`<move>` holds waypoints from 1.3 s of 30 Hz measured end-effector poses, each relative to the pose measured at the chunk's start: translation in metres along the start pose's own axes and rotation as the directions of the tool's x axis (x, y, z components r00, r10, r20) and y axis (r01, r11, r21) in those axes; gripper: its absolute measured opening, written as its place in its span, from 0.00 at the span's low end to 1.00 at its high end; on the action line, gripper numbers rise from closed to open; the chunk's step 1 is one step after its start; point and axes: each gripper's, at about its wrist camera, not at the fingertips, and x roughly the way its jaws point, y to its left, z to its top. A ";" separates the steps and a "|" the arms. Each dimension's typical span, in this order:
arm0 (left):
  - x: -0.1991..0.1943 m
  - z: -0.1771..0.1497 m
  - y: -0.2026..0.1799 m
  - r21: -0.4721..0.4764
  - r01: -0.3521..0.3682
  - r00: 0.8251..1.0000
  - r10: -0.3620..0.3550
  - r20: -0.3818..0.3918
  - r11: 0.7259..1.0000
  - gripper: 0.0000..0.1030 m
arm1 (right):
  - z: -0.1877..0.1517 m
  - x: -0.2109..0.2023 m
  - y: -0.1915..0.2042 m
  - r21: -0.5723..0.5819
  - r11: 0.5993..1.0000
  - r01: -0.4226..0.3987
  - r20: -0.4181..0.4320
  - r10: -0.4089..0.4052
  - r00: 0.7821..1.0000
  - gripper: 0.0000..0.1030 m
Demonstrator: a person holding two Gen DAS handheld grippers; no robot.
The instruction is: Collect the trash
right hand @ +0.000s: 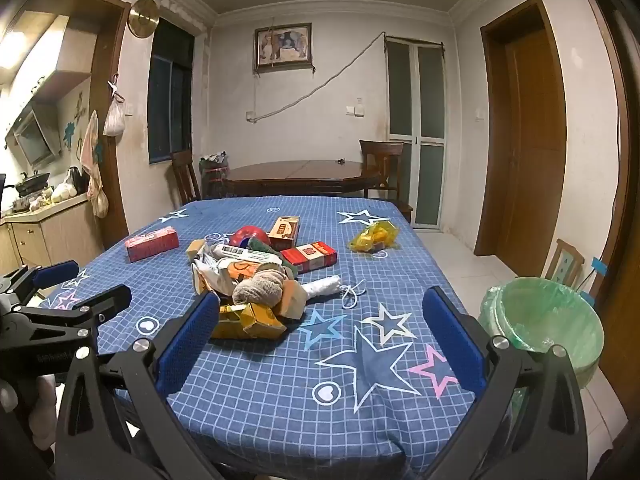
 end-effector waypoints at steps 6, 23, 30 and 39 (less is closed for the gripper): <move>0.000 0.000 0.000 0.003 -0.002 1.000 0.002 0.005 1.000 0.96 | 0.001 0.000 -0.001 -0.001 1.000 0.000 0.003 0.000 1.000 0.95; -0.001 -0.003 -0.002 0.017 0.007 1.000 -0.007 0.000 1.000 0.96 | 0.000 0.001 -0.006 0.008 1.000 -0.007 0.000 0.007 1.000 0.95; 0.004 -0.005 -0.005 0.037 0.021 1.000 -0.020 -0.022 0.999 0.96 | -0.002 0.000 -0.002 0.008 1.000 -0.021 -0.003 0.021 1.000 0.95; 0.004 -0.005 -0.007 0.043 0.016 1.000 -0.015 -0.024 0.999 0.96 | -0.001 0.000 -0.001 0.008 1.000 -0.023 -0.006 0.023 1.000 0.95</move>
